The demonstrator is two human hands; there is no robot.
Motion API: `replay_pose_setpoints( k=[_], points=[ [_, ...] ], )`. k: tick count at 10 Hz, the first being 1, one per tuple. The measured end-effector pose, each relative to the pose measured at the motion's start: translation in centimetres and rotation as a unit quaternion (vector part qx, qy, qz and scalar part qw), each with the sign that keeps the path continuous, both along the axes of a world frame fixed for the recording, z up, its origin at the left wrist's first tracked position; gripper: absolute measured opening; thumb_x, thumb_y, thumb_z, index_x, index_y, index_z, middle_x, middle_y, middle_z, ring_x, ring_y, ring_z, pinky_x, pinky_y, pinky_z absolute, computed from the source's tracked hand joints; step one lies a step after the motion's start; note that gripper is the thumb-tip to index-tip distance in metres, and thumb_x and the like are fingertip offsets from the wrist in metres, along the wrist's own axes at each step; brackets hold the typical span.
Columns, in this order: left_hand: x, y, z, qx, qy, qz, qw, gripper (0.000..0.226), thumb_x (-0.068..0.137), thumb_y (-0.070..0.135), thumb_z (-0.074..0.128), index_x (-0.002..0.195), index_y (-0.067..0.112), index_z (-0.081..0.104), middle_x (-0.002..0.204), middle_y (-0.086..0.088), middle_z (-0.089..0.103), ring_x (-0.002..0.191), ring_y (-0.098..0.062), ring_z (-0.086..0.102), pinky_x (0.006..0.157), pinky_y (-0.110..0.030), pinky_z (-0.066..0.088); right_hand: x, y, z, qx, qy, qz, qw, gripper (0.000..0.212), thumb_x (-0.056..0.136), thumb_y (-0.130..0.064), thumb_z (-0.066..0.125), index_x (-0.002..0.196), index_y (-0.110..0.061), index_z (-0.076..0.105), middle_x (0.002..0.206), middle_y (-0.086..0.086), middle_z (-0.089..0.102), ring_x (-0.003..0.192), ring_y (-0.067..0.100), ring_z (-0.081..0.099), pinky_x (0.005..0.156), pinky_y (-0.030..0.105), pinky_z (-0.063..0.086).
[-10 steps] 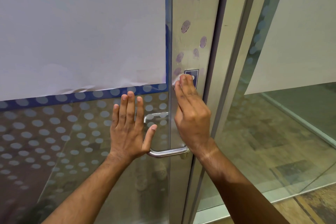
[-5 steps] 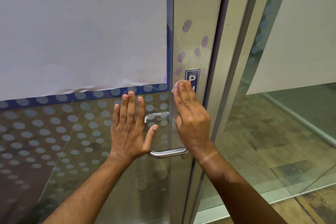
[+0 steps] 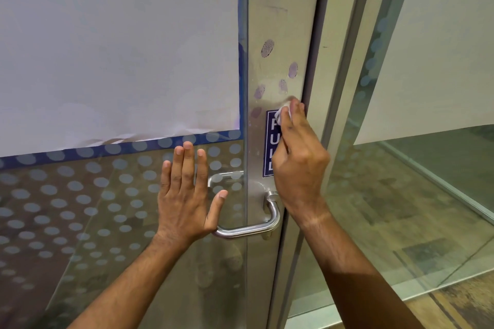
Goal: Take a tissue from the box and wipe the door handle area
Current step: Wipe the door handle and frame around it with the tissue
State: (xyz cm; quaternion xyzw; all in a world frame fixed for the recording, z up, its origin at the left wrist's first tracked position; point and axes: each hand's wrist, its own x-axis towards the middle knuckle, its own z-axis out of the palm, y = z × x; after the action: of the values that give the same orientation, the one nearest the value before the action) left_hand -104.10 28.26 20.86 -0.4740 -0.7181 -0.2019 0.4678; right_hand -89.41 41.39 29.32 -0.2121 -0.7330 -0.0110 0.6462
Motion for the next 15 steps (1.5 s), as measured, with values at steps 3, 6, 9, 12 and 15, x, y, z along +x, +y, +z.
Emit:
replay_pose_setpoints(
  k=[3, 6, 9, 12, 15],
  points=[
    [0.0, 0.0, 0.1, 0.0, 0.004, 0.004, 1.0, 0.091, 0.091, 0.051, 0.042, 0.156, 0.004, 0.001, 0.165, -0.013, -0.015, 0.154, -0.028, -0.009, 0.125, -0.045, -0.004, -0.3, -0.5, -0.8, -0.012, -0.028, -0.02, 0.999, 0.051, 0.082, 0.015, 0.042, 0.13, 0.005, 0.054, 0.137, 0.02, 0.053, 0.13, 0.029, 0.049, 0.108, 0.032, 0.04],
    [0.0, 0.1, 0.1, 0.0, 0.007, 0.01, 1.0, 0.091, 0.09, 0.052, 0.042, 0.156, 0.003, 0.003, 0.165, -0.014, -0.013, 0.154, -0.028, -0.009, 0.125, -0.044, -0.005, -0.1, -0.5, -0.4, 0.072, -0.009, 0.042, 0.996, 0.038, 0.085, 0.019, 0.053, 0.119, 0.007, 0.064, 0.127, 0.021, 0.06, 0.121, 0.029, 0.058, 0.102, 0.037, 0.048],
    [0.0, 0.0, 0.1, -0.002, 0.009, 0.011, 1.0, 0.091, 0.091, 0.053, 0.041, 0.156, 0.004, 0.002, 0.165, -0.014, -0.014, 0.154, -0.029, -0.009, 0.125, -0.044, -0.004, -0.8, -1.3, -0.6, 0.113, -0.099, 0.042, 0.988, 0.036, 0.09, 0.014, 0.047, 0.121, 0.005, 0.062, 0.129, 0.018, 0.06, 0.126, 0.029, 0.054, 0.105, 0.036, 0.046],
    [-0.1, 0.0, 0.1, -0.002, 0.008, 0.014, 1.0, 0.09, 0.091, 0.053, 0.04, 0.156, 0.002, 0.004, 0.165, -0.015, -0.013, 0.154, -0.029, -0.009, 0.125, -0.044, -0.005, -1.0, -1.7, 0.0, 0.088, -0.08, 0.032, 0.992, 0.041, 0.084, 0.015, 0.046, 0.12, 0.006, 0.063, 0.127, 0.019, 0.061, 0.124, 0.029, 0.055, 0.106, 0.035, 0.044],
    [-0.2, 0.1, 0.0, 0.003, 0.011, 0.012, 1.0, 0.09, 0.09, 0.053, 0.042, 0.156, 0.002, 0.006, 0.165, -0.015, -0.01, 0.154, -0.03, -0.006, 0.125, -0.045, -0.004, -1.2, -1.8, 1.8, 0.045, 0.026, 0.055, 0.997, 0.032, 0.088, 0.01, 0.05, 0.115, 0.005, 0.066, 0.119, 0.02, 0.066, 0.116, 0.029, 0.062, 0.102, 0.035, 0.049]
  ],
)
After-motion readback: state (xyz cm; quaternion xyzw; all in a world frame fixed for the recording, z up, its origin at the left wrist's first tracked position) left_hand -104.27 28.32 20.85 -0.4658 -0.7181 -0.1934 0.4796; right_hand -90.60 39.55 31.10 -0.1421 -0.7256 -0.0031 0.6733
